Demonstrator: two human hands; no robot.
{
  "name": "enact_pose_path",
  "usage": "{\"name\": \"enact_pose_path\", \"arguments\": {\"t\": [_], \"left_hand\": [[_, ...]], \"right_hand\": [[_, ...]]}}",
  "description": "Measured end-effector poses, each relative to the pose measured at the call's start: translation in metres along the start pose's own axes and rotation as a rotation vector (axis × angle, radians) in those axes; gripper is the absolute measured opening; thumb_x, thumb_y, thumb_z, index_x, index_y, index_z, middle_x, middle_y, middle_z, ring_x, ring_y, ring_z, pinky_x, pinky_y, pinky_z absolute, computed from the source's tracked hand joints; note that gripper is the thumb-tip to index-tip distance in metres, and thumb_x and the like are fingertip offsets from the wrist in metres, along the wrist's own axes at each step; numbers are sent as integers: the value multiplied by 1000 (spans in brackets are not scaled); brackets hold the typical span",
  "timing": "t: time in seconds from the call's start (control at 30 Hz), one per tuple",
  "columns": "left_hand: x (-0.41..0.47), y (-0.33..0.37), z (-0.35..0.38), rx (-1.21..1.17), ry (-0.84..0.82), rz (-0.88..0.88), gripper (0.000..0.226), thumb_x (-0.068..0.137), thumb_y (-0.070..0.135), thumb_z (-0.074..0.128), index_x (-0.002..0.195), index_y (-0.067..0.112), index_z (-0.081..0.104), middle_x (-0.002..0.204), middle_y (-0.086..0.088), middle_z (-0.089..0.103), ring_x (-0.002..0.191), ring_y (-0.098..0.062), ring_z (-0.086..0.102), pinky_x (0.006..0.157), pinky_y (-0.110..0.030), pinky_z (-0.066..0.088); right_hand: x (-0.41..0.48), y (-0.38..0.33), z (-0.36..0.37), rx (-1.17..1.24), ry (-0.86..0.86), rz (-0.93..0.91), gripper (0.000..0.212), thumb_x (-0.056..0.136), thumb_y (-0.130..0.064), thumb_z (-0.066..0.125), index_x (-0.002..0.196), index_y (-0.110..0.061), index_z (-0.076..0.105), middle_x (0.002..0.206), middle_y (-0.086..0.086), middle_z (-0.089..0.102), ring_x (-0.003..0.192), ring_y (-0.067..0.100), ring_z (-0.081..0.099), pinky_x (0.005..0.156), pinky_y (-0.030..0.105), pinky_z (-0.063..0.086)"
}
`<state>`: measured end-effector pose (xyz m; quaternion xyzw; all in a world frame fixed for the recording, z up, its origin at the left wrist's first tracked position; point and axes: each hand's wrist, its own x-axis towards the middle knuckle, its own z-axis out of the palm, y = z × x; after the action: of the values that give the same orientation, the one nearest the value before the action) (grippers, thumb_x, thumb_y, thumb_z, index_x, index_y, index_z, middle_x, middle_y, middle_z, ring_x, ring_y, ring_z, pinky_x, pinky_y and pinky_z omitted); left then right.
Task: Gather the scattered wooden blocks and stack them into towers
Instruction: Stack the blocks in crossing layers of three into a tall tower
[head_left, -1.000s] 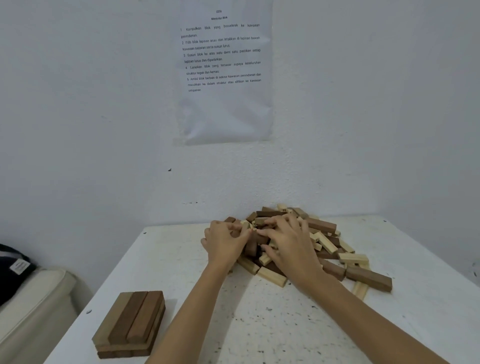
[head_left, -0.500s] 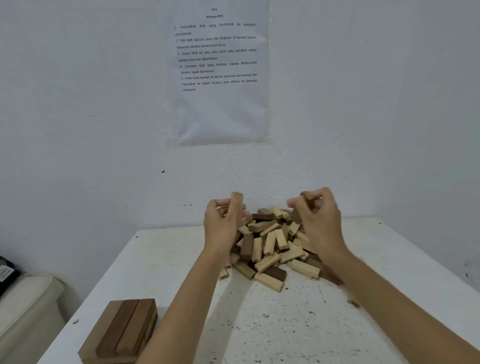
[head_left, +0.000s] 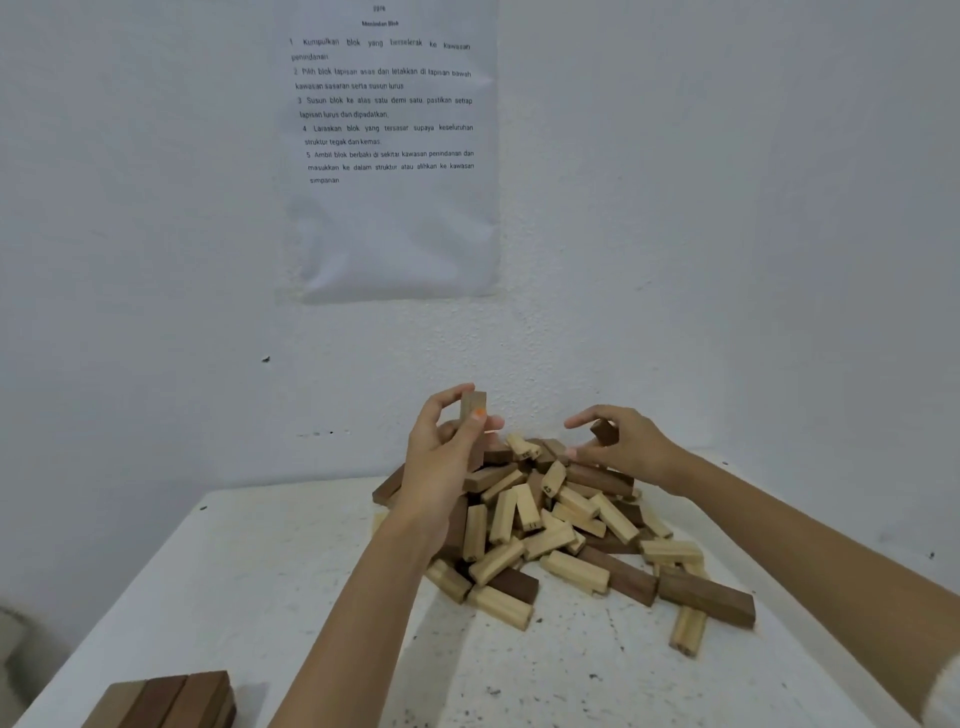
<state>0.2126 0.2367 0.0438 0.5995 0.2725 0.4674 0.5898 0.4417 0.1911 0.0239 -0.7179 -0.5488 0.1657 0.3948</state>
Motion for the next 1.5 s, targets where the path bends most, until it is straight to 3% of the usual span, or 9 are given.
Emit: {"name": "enact_pose_path", "arguments": {"t": [0.23, 0.43, 0.6, 0.7, 0.9, 1.13, 1.27, 1.43, 1.5], "left_hand": [[1, -9, 1, -26, 17, -10, 25, 96, 19, 56, 118, 30, 54, 90, 4, 75, 83, -5, 70, 79, -24, 49], [2, -13, 0, -46, 36, -22, 24, 95, 18, 57, 116, 28, 55, 86, 3, 75, 78, -4, 69, 90, -29, 51], [2, -14, 1, -43, 26, -20, 28, 93, 16, 60, 120, 25, 56, 89, 1, 75, 79, -5, 70, 78, -21, 51], [-2, -13, 3, -4, 32, -11, 31, 92, 16, 62, 122, 24, 58, 98, -5, 72, 75, 0, 69, 63, -10, 49], [-13, -2, 6, 72, 59, 2, 26, 90, 18, 64, 112, 33, 62, 110, -1, 61, 93, -7, 61, 49, -3, 43], [-45, 16, 11, 42, -56, -66, 25, 88, 13, 66, 111, 23, 64, 91, 0, 66, 84, -8, 69, 65, -15, 54], [-67, 24, 7, 127, -124, -92, 27, 87, 19, 69, 113, 21, 64, 98, -3, 68, 78, -2, 69, 59, -13, 50], [-95, 38, -5, 153, -156, -70, 30, 86, 10, 68, 116, 13, 63, 85, 0, 64, 77, -9, 68, 62, -20, 54], [-108, 40, -10, 201, -201, -91, 31, 87, 8, 67, 117, 10, 62, 89, -6, 63, 79, -13, 67, 62, -21, 55]], "right_hand": [[18, 1, 13, -56, -16, 23, 40, 77, -34, 80, 109, -16, 67, 75, -13, 47, 72, 3, 45, 61, 15, 33], [22, 5, 18, 76, 44, 165, 45, 70, -32, 86, 108, -16, 67, 116, -1, 54, 113, 16, 49, 97, 30, 43], [10, -2, 14, 0, 258, 60, 34, 76, -18, 80, 105, -12, 65, 82, -1, 60, 76, 10, 56, 66, 18, 42], [0, -11, 8, 65, 326, 2, 27, 79, -6, 73, 105, -14, 66, 77, 1, 64, 71, 11, 58, 62, 14, 43], [-33, -39, -6, 270, 274, -76, 19, 85, -9, 71, 101, -19, 68, 84, 4, 69, 76, 12, 62, 73, 21, 50], [-86, -71, -10, 518, 165, 9, 10, 89, -7, 67, 96, -12, 71, 82, 2, 71, 73, 13, 65, 58, 18, 47], [-118, -80, -3, 568, 94, 37, 11, 89, -6, 66, 98, -9, 70, 74, 2, 68, 62, 12, 58, 55, 17, 47], [-152, -82, 12, 593, 25, 75, 13, 88, -8, 67, 100, -11, 70, 81, 3, 70, 75, 19, 62, 79, 34, 54], [-163, -83, 18, 593, 14, 84, 14, 88, -8, 68, 102, -10, 70, 76, 0, 69, 74, 20, 59, 73, 27, 53]]}}
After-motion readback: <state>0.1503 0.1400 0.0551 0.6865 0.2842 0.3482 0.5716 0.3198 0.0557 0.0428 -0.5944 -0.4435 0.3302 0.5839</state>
